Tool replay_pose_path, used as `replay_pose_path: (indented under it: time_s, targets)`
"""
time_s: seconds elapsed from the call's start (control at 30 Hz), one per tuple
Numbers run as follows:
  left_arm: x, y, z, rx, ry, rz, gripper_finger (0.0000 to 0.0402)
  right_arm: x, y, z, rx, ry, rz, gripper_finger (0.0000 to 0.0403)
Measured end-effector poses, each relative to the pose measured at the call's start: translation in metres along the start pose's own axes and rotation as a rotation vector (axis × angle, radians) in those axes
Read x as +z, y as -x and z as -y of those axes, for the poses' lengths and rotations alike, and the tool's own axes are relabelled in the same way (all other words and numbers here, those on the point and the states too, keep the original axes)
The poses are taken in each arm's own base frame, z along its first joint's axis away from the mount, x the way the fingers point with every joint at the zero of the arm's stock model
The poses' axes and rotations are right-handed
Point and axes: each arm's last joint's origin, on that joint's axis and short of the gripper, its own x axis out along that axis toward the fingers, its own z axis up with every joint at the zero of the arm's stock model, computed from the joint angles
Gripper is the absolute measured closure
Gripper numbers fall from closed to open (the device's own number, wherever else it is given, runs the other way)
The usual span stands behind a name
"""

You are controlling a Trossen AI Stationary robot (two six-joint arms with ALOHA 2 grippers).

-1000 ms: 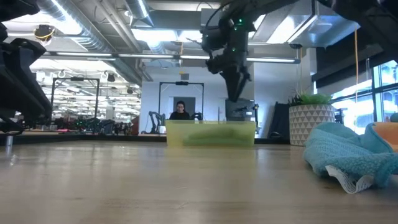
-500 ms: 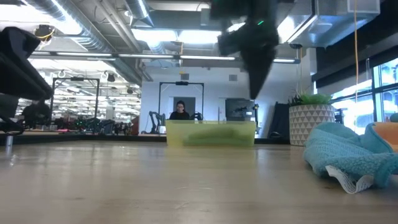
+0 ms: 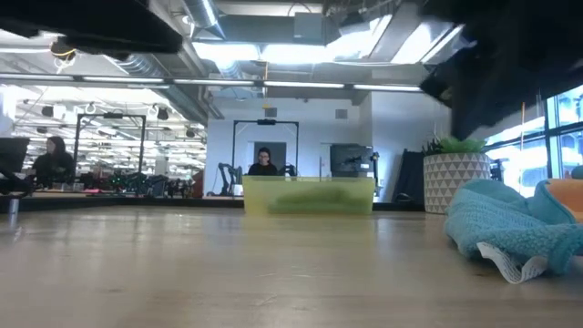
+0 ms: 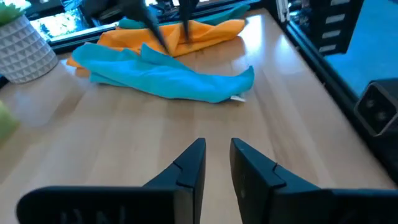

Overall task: Fold microfiber towels
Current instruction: Fold the left blue cloth

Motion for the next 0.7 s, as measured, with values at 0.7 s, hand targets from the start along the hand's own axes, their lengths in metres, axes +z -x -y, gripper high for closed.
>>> replay_pose_path:
  time_s: [0.7]
  targets:
    - [0.011, -0.046, -0.056, -0.006, -0.108, -0.112, 0.0335, -0.001, -0.071, -0.105, -0.143, 0.136, -0.183, 0.0264]
